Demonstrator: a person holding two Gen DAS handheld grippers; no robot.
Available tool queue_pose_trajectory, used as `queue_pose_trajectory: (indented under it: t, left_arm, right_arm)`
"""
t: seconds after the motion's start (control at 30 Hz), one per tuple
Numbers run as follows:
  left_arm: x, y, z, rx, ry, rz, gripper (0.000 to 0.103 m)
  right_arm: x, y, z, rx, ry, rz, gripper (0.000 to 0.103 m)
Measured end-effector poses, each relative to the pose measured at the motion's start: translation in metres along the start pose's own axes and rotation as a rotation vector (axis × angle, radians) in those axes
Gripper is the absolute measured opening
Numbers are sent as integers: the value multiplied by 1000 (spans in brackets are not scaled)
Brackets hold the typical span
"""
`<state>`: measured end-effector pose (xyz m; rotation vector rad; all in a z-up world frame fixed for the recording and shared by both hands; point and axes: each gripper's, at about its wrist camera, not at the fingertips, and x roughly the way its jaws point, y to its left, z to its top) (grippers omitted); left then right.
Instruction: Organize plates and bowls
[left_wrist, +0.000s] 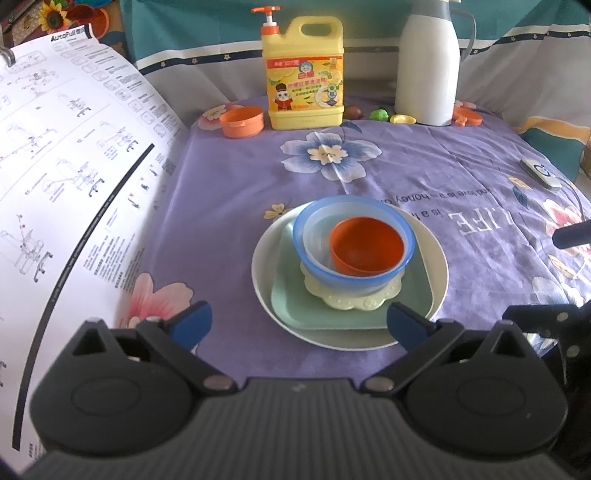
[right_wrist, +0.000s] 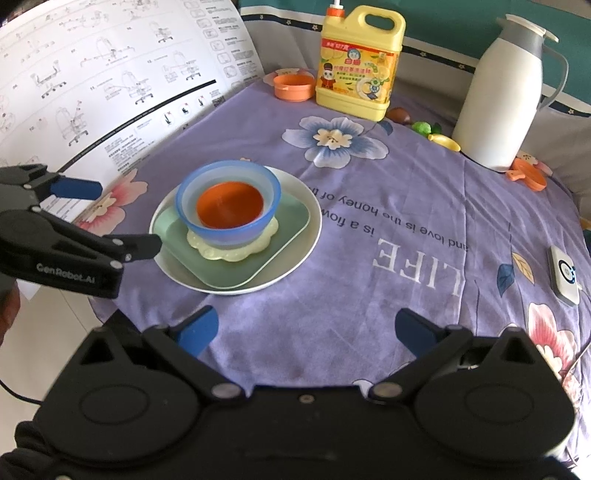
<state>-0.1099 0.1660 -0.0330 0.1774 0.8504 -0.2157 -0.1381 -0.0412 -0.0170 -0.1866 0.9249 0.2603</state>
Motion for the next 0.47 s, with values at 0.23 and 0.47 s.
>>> queue_pose_trajectory:
  t: [0.23, 0.47]
  left_arm:
    - [-2, 0, 0, 11, -7, -4, 103]
    - [-6, 0, 1, 27, -16, -7, 103]
  right_arm:
    - [0, 0, 0, -4, -1, -2, 103]
    - [-1, -1, 1, -7, -5, -5, 103]
